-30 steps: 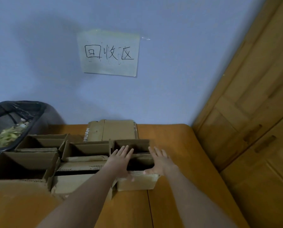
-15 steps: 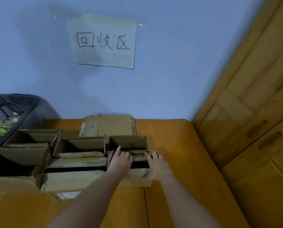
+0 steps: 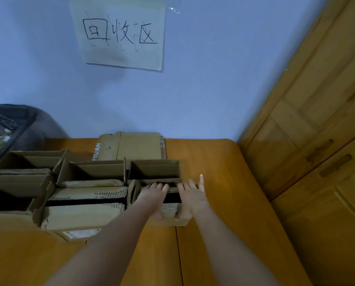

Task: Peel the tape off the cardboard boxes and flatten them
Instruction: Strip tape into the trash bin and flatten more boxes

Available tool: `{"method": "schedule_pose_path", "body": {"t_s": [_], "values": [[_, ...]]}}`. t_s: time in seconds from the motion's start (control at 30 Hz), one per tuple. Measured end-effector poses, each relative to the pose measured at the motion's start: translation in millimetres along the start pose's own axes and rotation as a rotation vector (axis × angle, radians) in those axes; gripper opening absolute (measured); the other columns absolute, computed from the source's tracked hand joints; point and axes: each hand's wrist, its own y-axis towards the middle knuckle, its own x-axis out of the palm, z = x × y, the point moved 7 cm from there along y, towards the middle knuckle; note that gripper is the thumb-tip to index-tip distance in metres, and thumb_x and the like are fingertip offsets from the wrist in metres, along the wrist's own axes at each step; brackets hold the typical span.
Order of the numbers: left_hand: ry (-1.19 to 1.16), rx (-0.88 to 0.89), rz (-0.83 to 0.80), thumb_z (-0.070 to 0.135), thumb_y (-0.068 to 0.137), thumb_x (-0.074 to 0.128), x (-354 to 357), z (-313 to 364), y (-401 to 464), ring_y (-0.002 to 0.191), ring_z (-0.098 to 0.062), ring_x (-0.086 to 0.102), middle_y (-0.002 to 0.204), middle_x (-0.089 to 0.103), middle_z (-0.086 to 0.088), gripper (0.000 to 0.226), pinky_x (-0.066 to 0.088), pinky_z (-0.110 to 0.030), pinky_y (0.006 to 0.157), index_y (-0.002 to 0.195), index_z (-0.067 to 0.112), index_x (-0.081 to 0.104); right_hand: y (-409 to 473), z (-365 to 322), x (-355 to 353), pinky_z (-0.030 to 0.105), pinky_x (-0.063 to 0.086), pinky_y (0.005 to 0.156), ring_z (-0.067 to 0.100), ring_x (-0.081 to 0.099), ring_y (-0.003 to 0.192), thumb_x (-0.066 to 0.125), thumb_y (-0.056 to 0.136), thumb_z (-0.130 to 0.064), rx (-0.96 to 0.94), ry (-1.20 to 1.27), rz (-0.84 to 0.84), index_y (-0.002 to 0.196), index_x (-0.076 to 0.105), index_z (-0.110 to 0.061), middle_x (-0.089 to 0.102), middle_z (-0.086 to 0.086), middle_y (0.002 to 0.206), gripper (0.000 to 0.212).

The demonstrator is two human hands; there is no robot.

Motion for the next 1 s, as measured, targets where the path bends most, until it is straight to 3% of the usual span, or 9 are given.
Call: {"method": "schedule_pose_path", "body": {"t_s": [0.1, 0.27, 0.4, 0.5, 0.63, 0.77, 0.87, 1.0], "values": [[0.002, 0.042, 0.037, 0.04, 0.075, 0.075, -10, 14, -9, 0.143, -0.028, 0.024, 0.155, 0.025, -0.009, 0.107, 0.022, -0.045, 0.118, 0.153, 0.014, 0.007, -14, 11, 0, 0.064, -0.021, 0.104, 0.029, 0.023, 0.139, 0.072, 0.06, -0.069, 0.011, 0.016, -0.019, 0.149, 0.016, -0.016, 0.034, 0.008, 0.144, 0.117], [-0.022, 0.083, 0.139, 0.049, 0.074, 0.075, -46, 34, -24, 0.143, -0.026, 0.024, 0.155, 0.026, -0.007, 0.108, 0.019, -0.042, 0.119, 0.153, 0.013, 0.011, -41, 41, -25, 0.063, -0.003, 0.112, 0.028, 0.026, 0.138, 0.075, 0.06, -0.067, 0.013, 0.059, -0.017, 0.146, 0.024, -0.02, 0.034, 0.007, 0.144, 0.11], [-0.02, 0.1, 0.274, 0.055, 0.075, 0.072, -92, 44, -44, 0.142, -0.026, 0.025, 0.153, 0.028, -0.007, 0.103, 0.021, -0.042, 0.119, 0.151, 0.012, 0.016, -66, 68, -73, 0.064, -0.002, 0.112, 0.027, 0.028, 0.137, 0.074, 0.058, -0.068, 0.028, -0.012, 0.106, 0.142, 0.031, -0.022, 0.036, 0.006, 0.142, 0.105], [-0.001, 0.094, 0.38, 0.054, 0.076, 0.069, -128, 36, -66, 0.14, -0.026, 0.027, 0.15, 0.031, -0.006, 0.097, 0.023, -0.042, 0.118, 0.149, 0.013, 0.019, -82, 68, -116, 0.063, -0.011, 0.111, 0.024, 0.032, 0.133, 0.072, 0.057, -0.07, 0.029, -0.072, 0.238, 0.138, 0.037, -0.02, 0.041, 0.005, 0.137, 0.101], [0.047, 0.062, 0.493, 0.053, 0.077, 0.067, -172, 4, -103, 0.134, -0.023, 0.033, 0.144, 0.036, -0.003, 0.091, 0.028, -0.038, 0.112, 0.145, 0.014, 0.023, -99, 47, -172, 0.056, -0.014, 0.112, 0.025, 0.032, 0.134, 0.069, 0.061, -0.071, 0.025, -0.105, 0.372, 0.138, 0.034, -0.012, 0.04, 0.008, 0.138, 0.104], [0.078, 0.039, 0.557, 0.055, 0.075, 0.066, -202, -34, -144, 0.131, -0.022, 0.036, 0.14, 0.039, -0.003, 0.09, 0.029, -0.038, 0.111, 0.144, 0.013, 0.025, -115, 9, -220, 0.047, 0.003, 0.119, 0.025, 0.035, 0.132, 0.072, 0.065, -0.065, -0.006, -0.073, 0.435, 0.139, 0.031, -0.007, 0.042, 0.009, 0.136, 0.102], [0.091, 0.015, 0.583, 0.057, 0.074, 0.067, -214, -64, -174, 0.131, -0.022, 0.036, 0.14, 0.038, -0.003, 0.093, 0.028, -0.037, 0.112, 0.144, 0.013, 0.025, -126, -21, -249, 0.039, 0.02, 0.114, 0.024, 0.04, 0.125, 0.075, 0.066, -0.059, -0.024, 0.016, 0.47, 0.134, 0.035, -0.009, 0.046, 0.007, 0.132, 0.093], [0.127, 0.006, 0.608, 0.058, 0.076, 0.066, -221, -108, -219, 0.131, -0.022, 0.036, 0.14, 0.038, -0.004, 0.09, 0.027, -0.038, 0.112, 0.143, 0.012, 0.027, -141, -71, -279, 0.037, 0.028, 0.108, 0.024, 0.042, 0.123, 0.076, 0.067, -0.057, -0.03, 0.071, 0.529, 0.134, 0.034, -0.011, 0.045, 0.007, 0.132, 0.092]]}}
